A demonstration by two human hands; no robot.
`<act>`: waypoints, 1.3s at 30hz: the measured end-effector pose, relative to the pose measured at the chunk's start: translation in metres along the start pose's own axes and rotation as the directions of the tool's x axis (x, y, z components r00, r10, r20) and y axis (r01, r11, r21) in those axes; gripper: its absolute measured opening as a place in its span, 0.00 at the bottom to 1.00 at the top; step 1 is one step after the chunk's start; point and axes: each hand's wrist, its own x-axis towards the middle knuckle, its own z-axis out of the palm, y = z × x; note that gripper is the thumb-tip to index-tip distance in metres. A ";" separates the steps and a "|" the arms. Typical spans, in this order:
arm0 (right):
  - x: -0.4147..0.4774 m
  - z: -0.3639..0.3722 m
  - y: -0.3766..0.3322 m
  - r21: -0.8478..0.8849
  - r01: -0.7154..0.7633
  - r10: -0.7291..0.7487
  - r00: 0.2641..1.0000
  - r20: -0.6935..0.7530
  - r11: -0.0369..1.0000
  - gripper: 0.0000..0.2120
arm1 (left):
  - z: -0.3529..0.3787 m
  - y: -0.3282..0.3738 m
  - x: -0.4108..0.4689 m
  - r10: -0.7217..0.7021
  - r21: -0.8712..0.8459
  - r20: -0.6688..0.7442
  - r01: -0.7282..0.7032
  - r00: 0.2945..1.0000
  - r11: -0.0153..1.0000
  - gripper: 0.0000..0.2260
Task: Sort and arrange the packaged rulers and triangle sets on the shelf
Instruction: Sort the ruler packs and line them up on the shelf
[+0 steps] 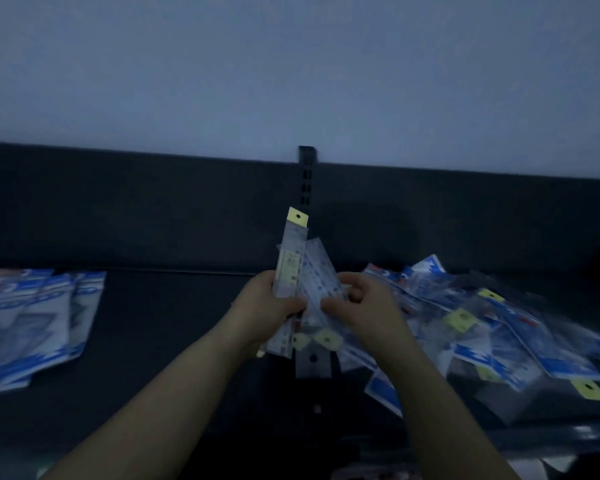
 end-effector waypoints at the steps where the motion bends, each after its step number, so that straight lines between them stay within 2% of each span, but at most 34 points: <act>1: 0.002 0.014 -0.005 -0.024 0.014 -0.013 1.000 0.020 1.000 0.16 | -0.013 -0.003 -0.005 -0.022 -0.045 -0.021 0.021 1.000 0.999 0.06; 3: 0.005 0.043 -0.014 -0.039 0.043 -0.040 0.997 0.072 0.998 0.15 | -0.042 -0.010 -0.016 -0.065 -0.110 -0.069 0.058 0.995 0.992 0.09; 6: 0.000 0.092 -0.032 -0.003 0.083 -0.081 0.981 0.174 0.997 0.11 | -0.090 -0.020 -0.039 -0.080 -0.122 -0.188 0.057 0.979 0.991 0.08; 11: -0.025 0.182 -0.070 0.038 0.125 -0.130 0.933 0.336 0.991 0.12 | -0.176 -0.036 -0.095 -0.098 -0.093 -0.379 0.068 0.920 0.993 0.09; 19: -0.098 0.347 -0.133 0.139 0.132 -0.186 0.832 0.522 0.981 0.10 | -0.324 -0.059 -0.217 -0.111 -0.045 -0.551 0.104 0.827 0.994 0.04; 23: -0.133 0.421 -0.156 0.158 0.129 -0.198 0.785 0.587 0.979 0.14 | -0.387 -0.070 -0.267 -0.113 0.003 -0.638 0.149 0.761 0.989 0.05; 27: -0.156 0.488 -0.176 0.155 0.117 -0.190 0.737 0.649 0.981 0.23 | -0.444 -0.082 -0.302 -0.175 -0.034 -0.672 0.206 0.720 0.978 0.04; 29: -0.160 0.519 -0.184 0.166 0.115 -0.197 0.724 0.661 0.979 0.24 | -0.470 -0.088 -0.313 -0.187 -0.045 -0.693 0.217 0.696 0.975 0.07; 35: -0.151 0.610 -0.198 0.185 0.130 -0.223 0.686 0.692 0.974 0.28 | -0.548 -0.113 -0.316 -0.255 -0.148 -0.739 0.220 0.624 0.964 0.03; 39: -0.127 0.667 -0.212 0.183 0.159 -0.243 0.677 0.694 0.970 0.27 | -0.605 -0.128 -0.299 -0.263 -0.141 -0.753 0.243 0.604 0.960 0.06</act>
